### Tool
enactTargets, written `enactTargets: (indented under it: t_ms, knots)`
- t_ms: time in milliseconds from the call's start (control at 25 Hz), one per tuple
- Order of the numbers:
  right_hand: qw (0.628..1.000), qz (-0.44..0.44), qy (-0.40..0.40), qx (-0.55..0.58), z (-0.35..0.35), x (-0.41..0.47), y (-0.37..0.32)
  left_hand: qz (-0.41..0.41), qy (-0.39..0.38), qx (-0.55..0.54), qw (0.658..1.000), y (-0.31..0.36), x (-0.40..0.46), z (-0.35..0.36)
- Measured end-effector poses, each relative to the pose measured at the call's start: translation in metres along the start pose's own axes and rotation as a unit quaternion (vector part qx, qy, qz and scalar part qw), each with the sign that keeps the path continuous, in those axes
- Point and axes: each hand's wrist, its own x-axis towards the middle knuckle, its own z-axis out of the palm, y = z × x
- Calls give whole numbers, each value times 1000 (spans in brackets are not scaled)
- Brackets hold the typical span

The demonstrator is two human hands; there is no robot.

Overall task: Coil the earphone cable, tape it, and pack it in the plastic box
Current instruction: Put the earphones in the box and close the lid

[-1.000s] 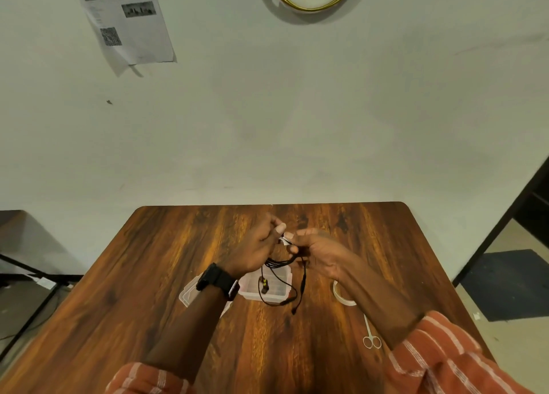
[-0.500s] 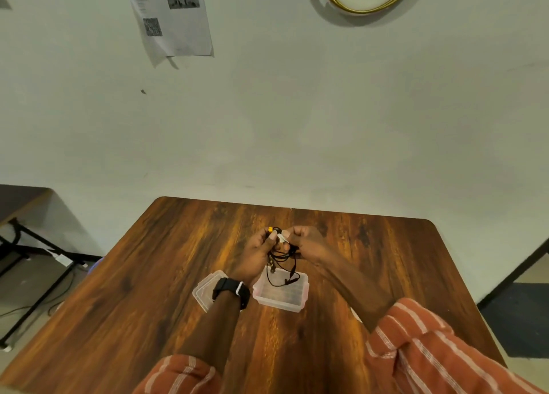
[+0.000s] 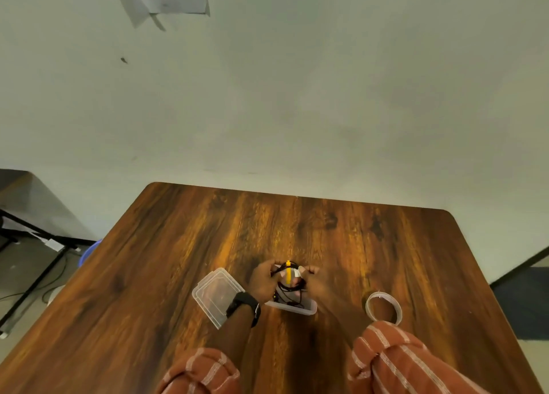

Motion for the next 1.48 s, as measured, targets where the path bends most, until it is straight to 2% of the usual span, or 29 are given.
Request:
enactTargets:
  t_ms: [80, 120, 240, 320, 360, 480, 600, 760, 960, 1040, 1120, 1200, 1360, 1400, 1440, 1480]
  knots:
    - [997, 64, 44, 9, 6, 11, 6, 3, -18, 120, 993, -4, 10, -1]
    - [996, 77, 39, -27, 6, 15, 6, 8, -34, 161, 986, -4, 15, -1]
    - [968, 59, -17, -243, 4, 28, 12, 5, -70, 249, 966, -8, 29, 1]
    - [924, 33, 20, -381, 6, 27, 9, -6, -86, 308, 947, -9, 34, 7]
    - [912, 16, 32, -408, 6, 26, 7, -13, -89, 331, 939, -9, 35, 10]
    - [906, -38, 48, -418, 0, 17, -1, -24, -99, 361, 927, -4, 37, 22]
    - [914, -91, 134, -372, -19, 7, 4, -29, -96, 384, 918, 1, 39, 30]
    - [953, -32, 176, -246, -34, -6, 16, -6, -96, 397, 913, 12, 41, 29]
    - [970, -7, 154, -190, -40, -13, 31, 43, -37, 468, 882, 1, 29, 15]
    - [973, -13, 139, -186, -40, -9, 35, 22, -16, 437, 899, -7, 25, 16]
    - [969, -31, 140, -201, -41, -10, 34, 3, -12, 399, 917, -10, 23, 20]
    - [963, -52, 144, -221, -48, -12, 36, 0, -19, 398, 917, -9, 18, 26]
    - [954, -92, 133, -254, -67, -21, 47, -37, -45, 462, 885, -13, 5, 42]
    - [943, -112, 128, -285, -71, -26, 49, -49, -52, 471, 879, -14, 1, 47]
    - [918, -153, 135, -341, -74, -30, 52, -59, -55, 475, 877, -13, -2, 51]
    - [873, -209, 141, -418, -76, -33, 56, -65, -55, 478, 874, -13, -5, 55]
